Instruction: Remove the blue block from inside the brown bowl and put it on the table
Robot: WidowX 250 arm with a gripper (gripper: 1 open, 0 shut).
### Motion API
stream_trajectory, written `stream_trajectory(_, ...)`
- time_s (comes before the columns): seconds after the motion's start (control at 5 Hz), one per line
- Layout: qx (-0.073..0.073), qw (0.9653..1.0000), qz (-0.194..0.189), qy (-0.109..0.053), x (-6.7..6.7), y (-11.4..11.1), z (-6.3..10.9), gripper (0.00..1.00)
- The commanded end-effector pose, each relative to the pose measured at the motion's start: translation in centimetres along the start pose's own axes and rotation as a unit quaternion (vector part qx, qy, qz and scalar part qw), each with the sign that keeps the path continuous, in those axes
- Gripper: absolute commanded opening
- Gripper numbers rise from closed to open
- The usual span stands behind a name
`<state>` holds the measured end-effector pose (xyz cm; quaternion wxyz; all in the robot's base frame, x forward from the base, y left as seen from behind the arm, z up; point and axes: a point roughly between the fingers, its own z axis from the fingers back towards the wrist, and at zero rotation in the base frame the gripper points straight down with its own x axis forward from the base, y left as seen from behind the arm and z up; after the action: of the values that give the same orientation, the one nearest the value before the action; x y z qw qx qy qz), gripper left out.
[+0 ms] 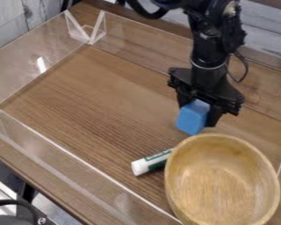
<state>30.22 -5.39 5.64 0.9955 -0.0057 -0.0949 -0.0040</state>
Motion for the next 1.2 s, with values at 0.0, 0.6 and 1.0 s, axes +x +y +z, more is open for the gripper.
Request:
stream_trajectory(0.0, -0.007, 0.9997, 0.007, -0.021, 1.1, 0.2, 0.9, 0.0)
stream_trajectory(0.6, -0.009, 0.9999, 0.005, -0.013, 0.8, 0.9, 1.8, 0.0)
stream_trajectory(1.0, -0.006, 0.9999, 0.006, -0.009, 0.1, 2.0, 2.8, 0.0)
